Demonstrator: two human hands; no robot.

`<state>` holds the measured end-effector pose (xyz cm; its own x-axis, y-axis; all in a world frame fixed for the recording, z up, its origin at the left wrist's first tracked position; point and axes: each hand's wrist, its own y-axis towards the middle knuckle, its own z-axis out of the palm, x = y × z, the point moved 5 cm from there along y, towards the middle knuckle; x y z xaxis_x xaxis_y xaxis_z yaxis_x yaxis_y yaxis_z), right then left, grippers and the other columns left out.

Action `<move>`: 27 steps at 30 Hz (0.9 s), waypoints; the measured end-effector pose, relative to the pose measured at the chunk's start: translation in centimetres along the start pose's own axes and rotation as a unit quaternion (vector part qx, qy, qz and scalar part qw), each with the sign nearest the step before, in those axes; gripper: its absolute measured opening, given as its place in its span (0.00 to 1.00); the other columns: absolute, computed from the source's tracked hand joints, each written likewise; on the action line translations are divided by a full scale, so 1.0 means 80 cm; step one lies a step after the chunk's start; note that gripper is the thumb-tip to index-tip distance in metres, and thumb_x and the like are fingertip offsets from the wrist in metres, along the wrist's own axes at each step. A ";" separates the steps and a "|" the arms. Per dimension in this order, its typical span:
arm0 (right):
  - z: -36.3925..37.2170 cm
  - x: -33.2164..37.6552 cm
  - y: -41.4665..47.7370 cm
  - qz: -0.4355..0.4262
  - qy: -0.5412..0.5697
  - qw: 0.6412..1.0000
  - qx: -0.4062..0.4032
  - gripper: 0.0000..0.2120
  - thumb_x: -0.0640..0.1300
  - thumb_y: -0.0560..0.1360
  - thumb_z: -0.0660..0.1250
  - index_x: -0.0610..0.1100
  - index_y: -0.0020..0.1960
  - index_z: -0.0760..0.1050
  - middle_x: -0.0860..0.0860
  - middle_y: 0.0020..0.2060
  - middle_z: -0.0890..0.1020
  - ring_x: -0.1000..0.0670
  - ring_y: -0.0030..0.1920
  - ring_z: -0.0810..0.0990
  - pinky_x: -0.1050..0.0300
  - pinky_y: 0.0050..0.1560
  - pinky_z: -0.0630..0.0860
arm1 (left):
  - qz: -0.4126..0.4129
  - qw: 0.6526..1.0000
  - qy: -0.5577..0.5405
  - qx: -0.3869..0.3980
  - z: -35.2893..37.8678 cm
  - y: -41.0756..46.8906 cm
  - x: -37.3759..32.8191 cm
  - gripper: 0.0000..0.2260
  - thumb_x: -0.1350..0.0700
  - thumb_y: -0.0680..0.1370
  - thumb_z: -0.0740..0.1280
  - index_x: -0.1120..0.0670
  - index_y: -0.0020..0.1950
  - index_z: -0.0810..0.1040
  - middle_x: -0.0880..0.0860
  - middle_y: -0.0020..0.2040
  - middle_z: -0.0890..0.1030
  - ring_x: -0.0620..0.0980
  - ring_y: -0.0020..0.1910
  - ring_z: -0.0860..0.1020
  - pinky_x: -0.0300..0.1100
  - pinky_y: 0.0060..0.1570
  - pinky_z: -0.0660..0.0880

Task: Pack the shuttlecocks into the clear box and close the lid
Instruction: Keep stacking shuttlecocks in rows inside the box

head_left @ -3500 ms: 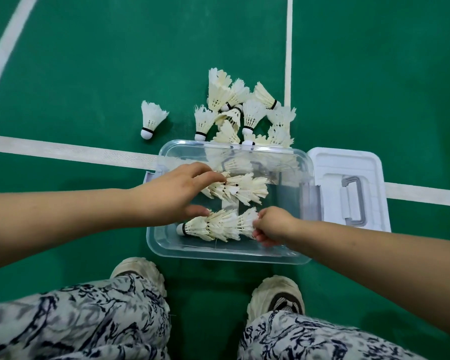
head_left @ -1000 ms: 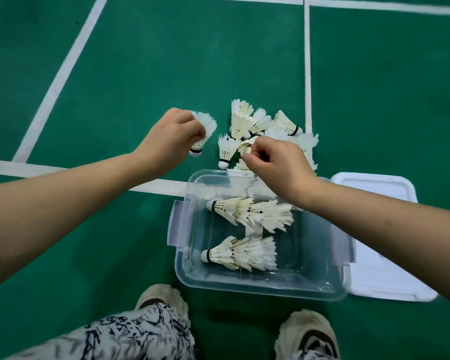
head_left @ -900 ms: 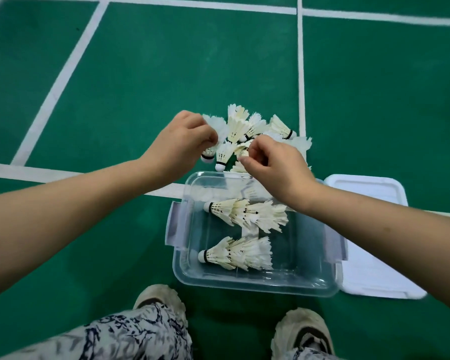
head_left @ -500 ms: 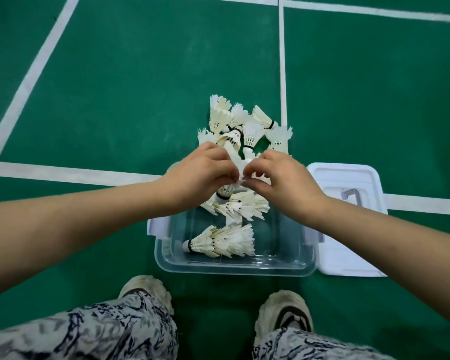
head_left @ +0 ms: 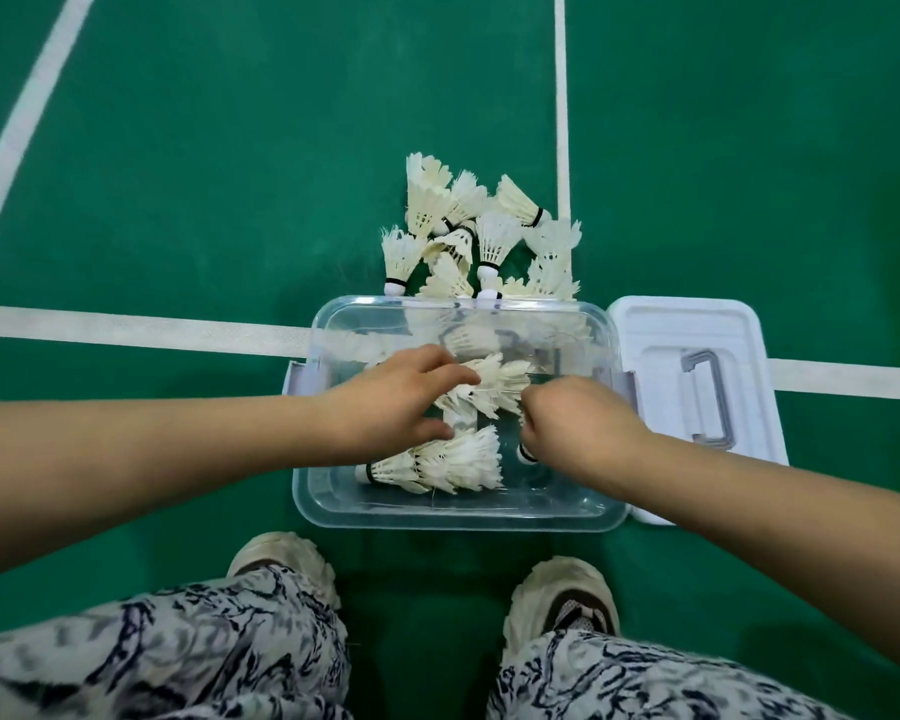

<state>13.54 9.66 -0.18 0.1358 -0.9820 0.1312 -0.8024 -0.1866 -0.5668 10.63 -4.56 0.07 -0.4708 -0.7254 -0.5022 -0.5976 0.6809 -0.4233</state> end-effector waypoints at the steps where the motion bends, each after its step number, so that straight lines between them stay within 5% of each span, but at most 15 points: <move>1: 0.006 0.000 0.002 0.004 0.000 1.000 0.014 0.05 0.39 0.73 0.59 0.41 0.43 0.73 0.46 0.36 0.73 0.44 0.37 0.71 0.56 0.35 0.66 | 0.001 1.000 0.001 0.012 0.004 0.000 -0.001 0.26 0.51 0.76 0.65 0.50 0.72 0.62 0.52 0.69 0.65 0.50 0.68 0.64 0.42 0.67 0.62; 9: 0.028 -0.011 0.022 0.060 0.085 0.994 0.043 0.06 0.34 0.73 0.57 0.40 0.41 0.71 0.43 0.40 0.77 0.44 0.40 0.75 0.55 0.38 0.71 | -0.006 1.000 -0.008 0.018 0.002 -0.003 0.007 0.25 0.51 0.76 0.65 0.49 0.72 0.61 0.51 0.69 0.64 0.49 0.68 0.65 0.38 0.65 0.60; 13: 0.039 -0.014 0.027 0.119 0.165 0.969 0.140 0.10 0.34 0.76 0.56 0.37 0.41 0.74 0.41 0.43 0.83 0.43 0.43 0.83 0.51 0.46 0.80 | -0.010 0.999 -0.014 0.027 0.004 -0.005 0.009 0.25 0.51 0.77 0.64 0.48 0.72 0.61 0.50 0.69 0.64 0.48 0.67 0.65 0.37 0.64 0.60; 15: 0.046 -0.015 0.033 0.176 0.258 0.932 0.184 0.14 0.33 0.78 0.55 0.37 0.37 0.72 0.44 0.31 0.82 0.47 0.32 0.82 0.51 0.40 0.81 | -0.009 0.999 -0.017 0.028 0.004 -0.005 0.010 0.25 0.51 0.77 0.64 0.48 0.72 0.61 0.50 0.69 0.64 0.48 0.67 0.65 0.37 0.64 0.60; 18: 0.054 -0.019 0.030 0.279 0.412 0.847 0.190 0.15 0.33 0.79 0.52 0.36 0.35 0.68 0.45 0.16 0.75 0.50 0.16 0.74 0.61 0.15 0.72 | -0.012 0.999 -0.022 0.031 0.005 -0.004 0.011 0.25 0.51 0.77 0.64 0.49 0.72 0.61 0.50 0.69 0.64 0.49 0.67 0.65 0.38 0.64 0.61; 25: 0.085 -0.016 -0.004 0.373 0.610 0.676 0.180 0.14 0.36 0.80 0.48 0.39 0.36 0.62 0.46 0.29 0.67 0.53 0.23 0.69 0.67 0.14 0.69 | 0.006 0.997 -0.012 0.075 0.023 -0.002 0.013 0.24 0.51 0.77 0.64 0.47 0.72 0.61 0.52 0.65 0.67 0.51 0.64 0.68 0.44 0.65 0.65; 27: 0.088 -0.013 -0.008 0.380 0.624 0.657 0.186 0.15 0.37 0.80 0.48 0.39 0.35 0.62 0.46 0.28 0.66 0.54 0.16 0.68 0.70 0.14 0.67 | 0.020 0.994 0.010 0.106 0.034 0.002 0.013 0.25 0.51 0.77 0.64 0.46 0.72 0.59 0.53 0.64 0.68 0.52 0.63 0.68 0.44 0.64 0.65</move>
<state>17.97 10.63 -5.70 -0.9903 -0.0500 0.1294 -0.1347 0.1223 -0.9833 11.79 -4.90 -2.57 -0.5059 -0.6982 -0.5066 -0.4296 0.7132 -0.5539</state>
